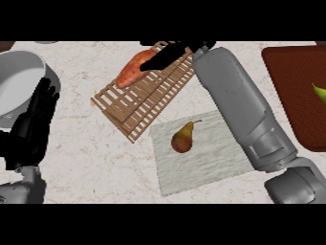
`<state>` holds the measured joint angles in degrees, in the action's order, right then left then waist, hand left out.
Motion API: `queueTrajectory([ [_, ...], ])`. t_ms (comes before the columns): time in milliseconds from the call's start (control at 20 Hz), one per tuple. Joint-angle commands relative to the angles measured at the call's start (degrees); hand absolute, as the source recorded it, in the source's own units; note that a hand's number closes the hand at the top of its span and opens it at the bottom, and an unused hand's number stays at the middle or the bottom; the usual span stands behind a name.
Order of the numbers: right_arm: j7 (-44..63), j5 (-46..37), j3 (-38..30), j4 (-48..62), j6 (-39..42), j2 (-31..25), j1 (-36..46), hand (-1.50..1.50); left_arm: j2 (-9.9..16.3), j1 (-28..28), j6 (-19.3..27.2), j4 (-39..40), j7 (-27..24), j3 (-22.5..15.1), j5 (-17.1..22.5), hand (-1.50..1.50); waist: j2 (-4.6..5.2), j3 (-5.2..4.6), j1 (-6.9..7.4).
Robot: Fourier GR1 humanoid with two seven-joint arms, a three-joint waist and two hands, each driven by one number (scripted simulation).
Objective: Pick the sweet potato from the placemat and place it in the tiered shelf
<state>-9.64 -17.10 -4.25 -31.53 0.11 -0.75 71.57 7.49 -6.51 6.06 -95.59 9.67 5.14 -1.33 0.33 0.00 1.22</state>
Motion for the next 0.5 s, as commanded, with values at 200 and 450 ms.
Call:
queueTrajectory([
  [200, 3.56, 4.68, -6.15, -2.00, -0.14, -5.49, -0.03, -1.50, 1.65, 4.38, -2.91, -2.28, -1.52, 2.20, 2.82, 0.00, -0.29, -0.02, -0.50],
  [450, 9.21, 8.04, -10.93, 0.09, 4.15, -14.56, 2.19, -1.50, -0.85, 3.27, 0.30, -2.30, -1.18, -0.05, -0.28, 0.00, -0.29, -0.01, -0.66],
])
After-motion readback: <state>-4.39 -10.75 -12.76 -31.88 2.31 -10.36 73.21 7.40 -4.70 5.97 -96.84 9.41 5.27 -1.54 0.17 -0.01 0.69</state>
